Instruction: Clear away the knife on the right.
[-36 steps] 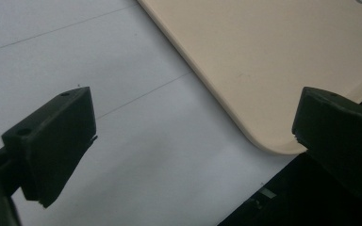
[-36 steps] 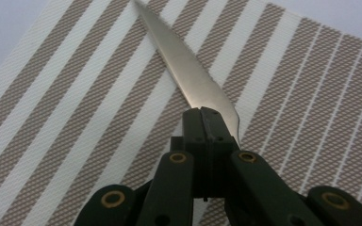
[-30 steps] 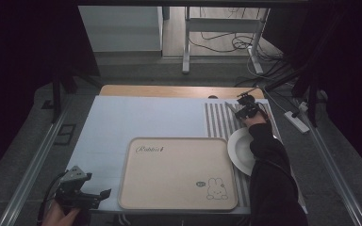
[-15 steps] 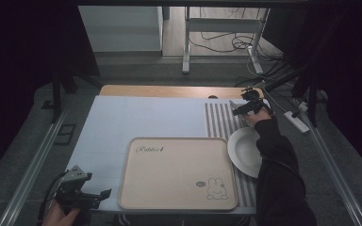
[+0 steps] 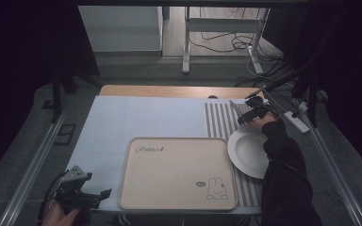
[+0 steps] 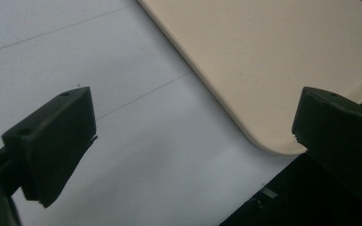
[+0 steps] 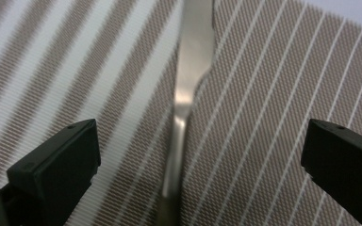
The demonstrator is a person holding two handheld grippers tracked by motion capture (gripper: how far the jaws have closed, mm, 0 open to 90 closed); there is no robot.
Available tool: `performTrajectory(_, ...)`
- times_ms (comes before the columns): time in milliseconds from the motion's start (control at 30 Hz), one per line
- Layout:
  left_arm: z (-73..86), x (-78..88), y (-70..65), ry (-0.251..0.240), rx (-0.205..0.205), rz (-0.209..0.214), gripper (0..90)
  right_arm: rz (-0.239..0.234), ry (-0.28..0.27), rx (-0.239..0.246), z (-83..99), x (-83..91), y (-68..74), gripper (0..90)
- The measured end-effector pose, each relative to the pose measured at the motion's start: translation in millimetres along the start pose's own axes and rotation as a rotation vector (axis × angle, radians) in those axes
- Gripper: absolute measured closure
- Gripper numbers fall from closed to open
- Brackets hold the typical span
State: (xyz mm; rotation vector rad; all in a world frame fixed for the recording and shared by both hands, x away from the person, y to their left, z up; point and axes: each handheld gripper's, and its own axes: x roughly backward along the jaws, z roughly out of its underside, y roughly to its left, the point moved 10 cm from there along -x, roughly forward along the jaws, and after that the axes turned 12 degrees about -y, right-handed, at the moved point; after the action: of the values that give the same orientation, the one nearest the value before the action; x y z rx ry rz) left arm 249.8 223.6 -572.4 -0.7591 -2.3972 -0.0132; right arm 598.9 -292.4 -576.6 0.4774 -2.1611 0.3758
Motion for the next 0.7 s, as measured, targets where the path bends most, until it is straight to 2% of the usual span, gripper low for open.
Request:
performTrajectory(133,0.0,-0.1,-0.1,0.001,0.0,0.0,1.4,0.001,0.029,-0.012,10.5,-1.5,-6.0,11.1)
performTrajectory(167,0.0,-0.1,-0.1,0.001,0.0,0.0,1.4,0.001,0.029,-0.012,10.5,-1.5,-6.0,11.1)
performTrajectory(200,0.0,-0.2,-0.1,0.001,0.0,0.0,1.4,-0.01,0.047,-0.011,15.5,-1.4,-7.5,19.3)
performTrajectory(267,0.0,-0.2,-0.1,0.001,0.0,0.0,1.4,-0.013,0.051,-0.016,17.2,-1.5,-7.7,21.2)
performTrajectory(300,0.0,-0.3,-0.1,0.001,0.0,-0.001,1.4,-0.034,0.039,-0.034,17.3,-0.4,-7.2,27.8)
performTrajectory(333,0.0,-0.3,-0.1,0.001,0.0,-0.001,1.4,-0.032,0.041,-0.028,17.4,0.6,-7.5,31.4)
performTrajectory(367,0.0,-0.3,-0.2,0.002,-0.001,-0.001,1.4,-0.032,0.041,-0.028,17.4,0.6,-7.5,31.4)
performTrajectory(433,0.1,-0.2,-0.3,0.002,-0.003,-0.001,1.4,-0.048,0.039,-0.028,17.0,3.4,-5.6,45.2)
performTrajectory(467,0.1,-0.2,-0.2,0.002,-0.003,-0.001,1.4,-0.048,0.039,-0.028,17.0,3.4,-5.6,45.2)
performTrajectory(500,0.2,-0.2,-0.2,0.002,-0.003,-0.002,1.4,-0.051,0.044,-0.019,17.0,4.7,-5.2,54.1)
performTrajectory(533,0.2,-0.2,-0.3,0.002,-0.004,-0.002,1.4,-0.078,0.051,0.005,17.0,7.1,-1.6,72.4)
performTrajectory(567,0.2,-0.2,-0.3,0.002,-0.004,-0.002,1.4,-0.081,0.051,0.015,17.3,7.2,-0.4,79.6)
performTrajectory(700,0.3,-0.1,-0.3,0.003,-0.006,-0.002,1.4,-0.082,0.056,0.021,17.3,7.4,0.7,80.3)
